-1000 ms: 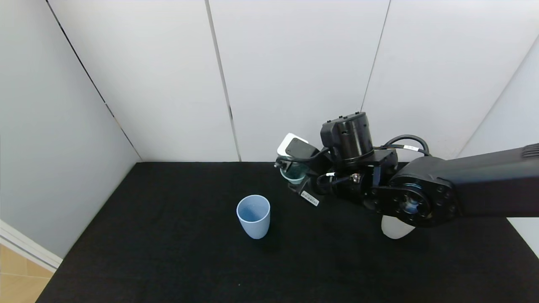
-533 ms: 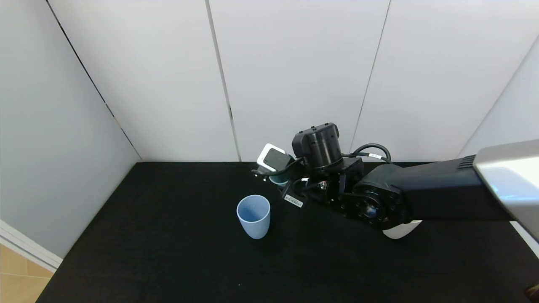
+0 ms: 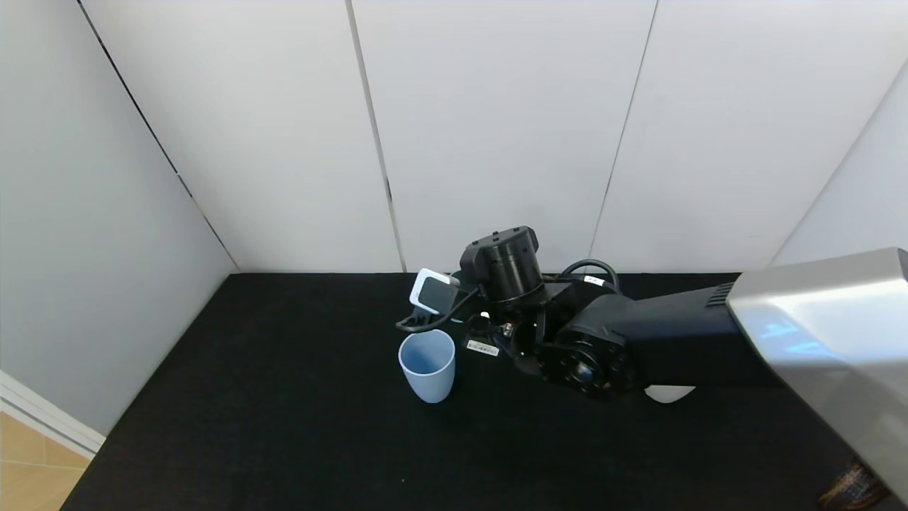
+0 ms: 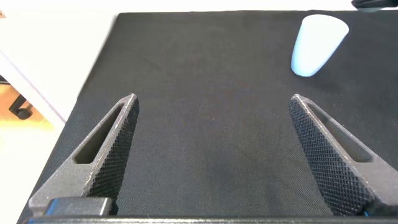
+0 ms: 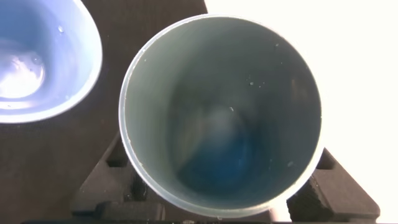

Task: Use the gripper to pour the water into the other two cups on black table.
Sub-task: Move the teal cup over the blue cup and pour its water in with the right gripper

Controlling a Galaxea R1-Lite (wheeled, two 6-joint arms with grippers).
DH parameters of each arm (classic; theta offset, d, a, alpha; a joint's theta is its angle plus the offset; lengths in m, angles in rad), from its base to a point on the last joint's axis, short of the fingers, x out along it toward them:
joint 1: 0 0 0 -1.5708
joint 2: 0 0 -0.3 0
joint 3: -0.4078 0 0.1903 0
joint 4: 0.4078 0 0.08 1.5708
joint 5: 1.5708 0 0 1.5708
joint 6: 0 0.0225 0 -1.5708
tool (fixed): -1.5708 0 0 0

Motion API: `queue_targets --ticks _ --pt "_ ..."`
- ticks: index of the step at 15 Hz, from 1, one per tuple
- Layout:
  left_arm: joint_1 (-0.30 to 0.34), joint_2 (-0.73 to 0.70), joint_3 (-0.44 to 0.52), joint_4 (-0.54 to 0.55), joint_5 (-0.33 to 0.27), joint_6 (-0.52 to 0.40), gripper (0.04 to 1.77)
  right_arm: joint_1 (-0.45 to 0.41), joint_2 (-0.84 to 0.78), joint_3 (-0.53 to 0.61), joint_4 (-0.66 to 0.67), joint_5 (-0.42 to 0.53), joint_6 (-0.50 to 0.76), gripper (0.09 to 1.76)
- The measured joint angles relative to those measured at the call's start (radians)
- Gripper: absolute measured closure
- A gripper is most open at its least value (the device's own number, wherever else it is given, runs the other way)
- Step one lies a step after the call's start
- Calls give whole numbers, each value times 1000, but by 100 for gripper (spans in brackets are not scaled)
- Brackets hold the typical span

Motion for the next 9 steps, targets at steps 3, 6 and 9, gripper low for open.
queue_targets --ticks 3,6,9 --pt "0 0 0 0 0 0 9 10 30 -14 -39 -53 -83 65" --pt "0 0 0 0 0 0 9 18 52 -18 -102 -86 -177 65" --pt "0 0 0 0 0 0 9 22 66 -18 -132 -90 -259 65"
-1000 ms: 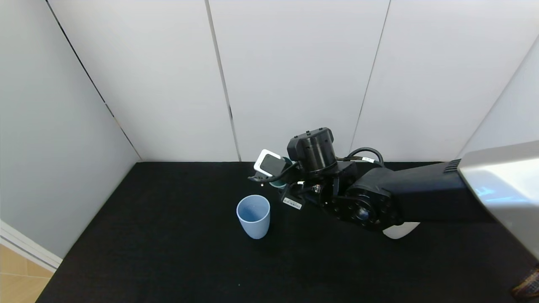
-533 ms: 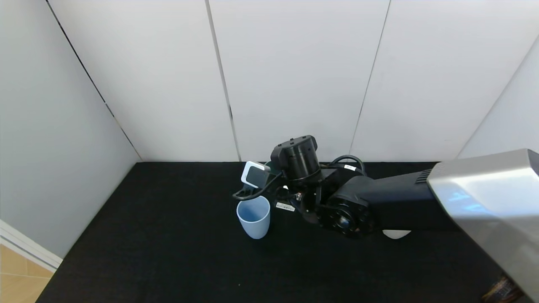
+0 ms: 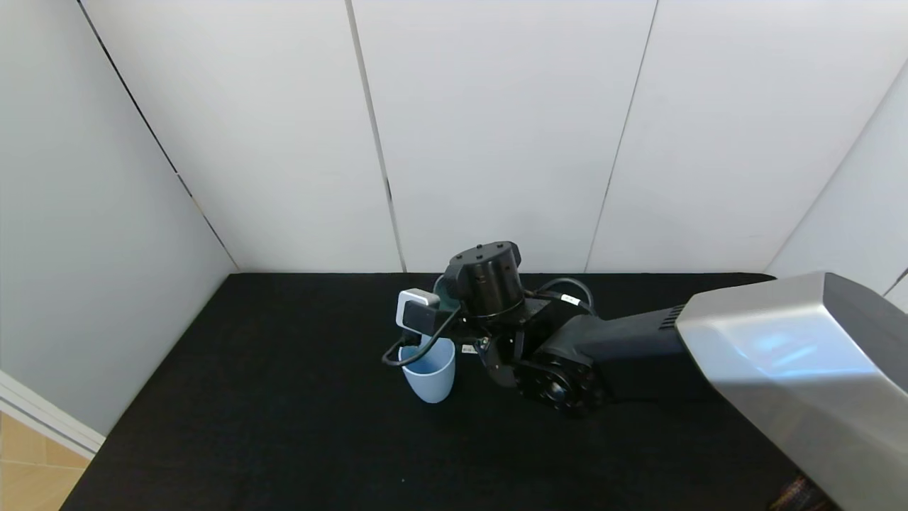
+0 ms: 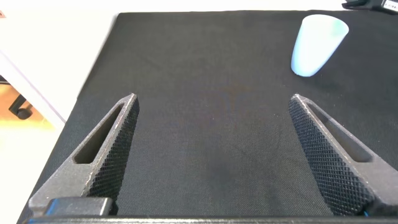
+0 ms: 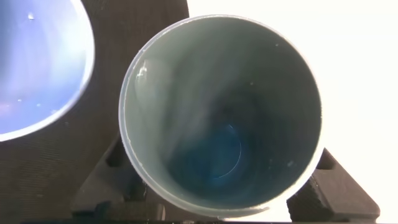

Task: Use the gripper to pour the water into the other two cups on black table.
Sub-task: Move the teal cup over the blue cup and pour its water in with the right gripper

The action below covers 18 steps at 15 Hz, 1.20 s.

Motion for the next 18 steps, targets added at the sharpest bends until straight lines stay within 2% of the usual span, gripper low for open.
queue_targets --ticks 12,18 --pt "0 0 0 0 0 0 9 24 -4 22 -92 -14 -315 65" --pt "0 0 0 0 0 0 9 26 -18 80 -242 -14 -464 65"
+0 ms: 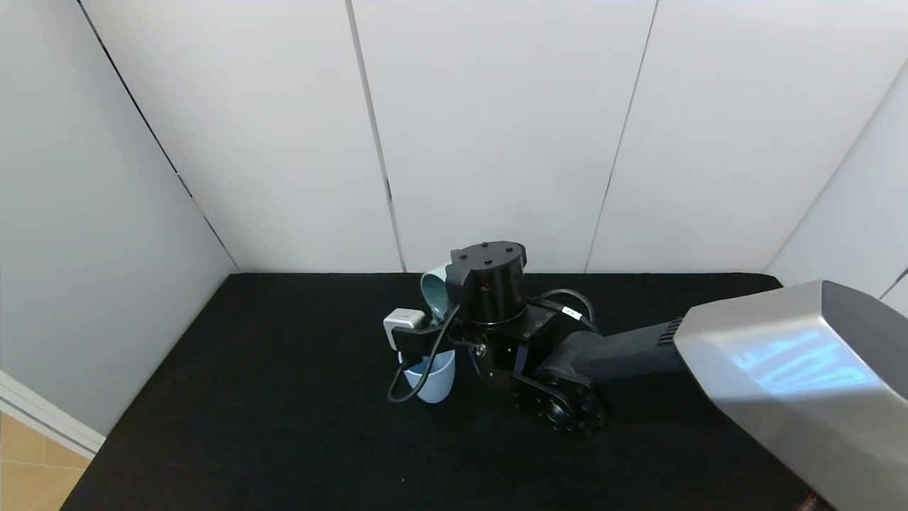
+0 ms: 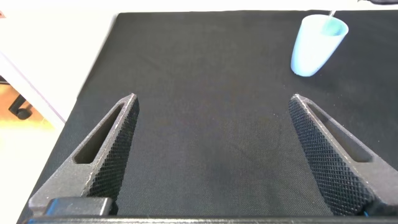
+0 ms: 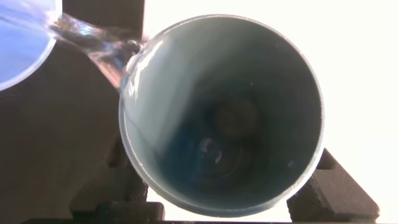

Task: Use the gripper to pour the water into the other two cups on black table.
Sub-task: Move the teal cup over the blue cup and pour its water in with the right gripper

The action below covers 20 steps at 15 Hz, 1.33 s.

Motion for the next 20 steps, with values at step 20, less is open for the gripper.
queue_targets --ticks 20 --pt "0 0 0 0 0 0 9 14 13 38 -172 4 -225 65"
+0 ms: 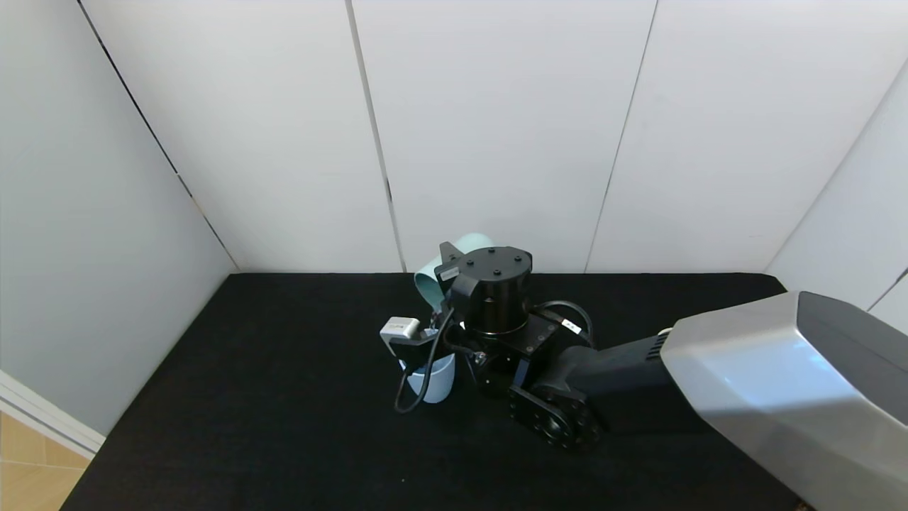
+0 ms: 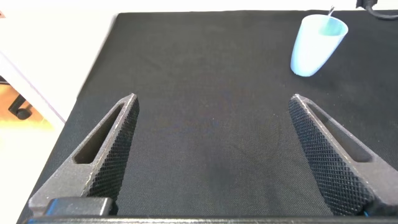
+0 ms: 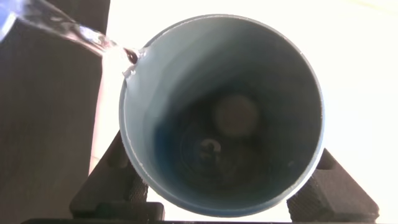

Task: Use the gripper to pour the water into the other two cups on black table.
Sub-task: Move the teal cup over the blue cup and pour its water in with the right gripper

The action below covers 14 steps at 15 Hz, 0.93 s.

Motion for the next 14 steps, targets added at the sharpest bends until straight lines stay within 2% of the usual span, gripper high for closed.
queue_targets --ticks 6,10,14 --pt "0 0 0 0 0 0 9 4 -13 27 1 2 48 65" --pt "0 0 0 0 0 0 9 0 -36 64 19 -4 250 65" --pt "0 0 0 0 0 0 9 -7 -72 106 24 -25 511 65"
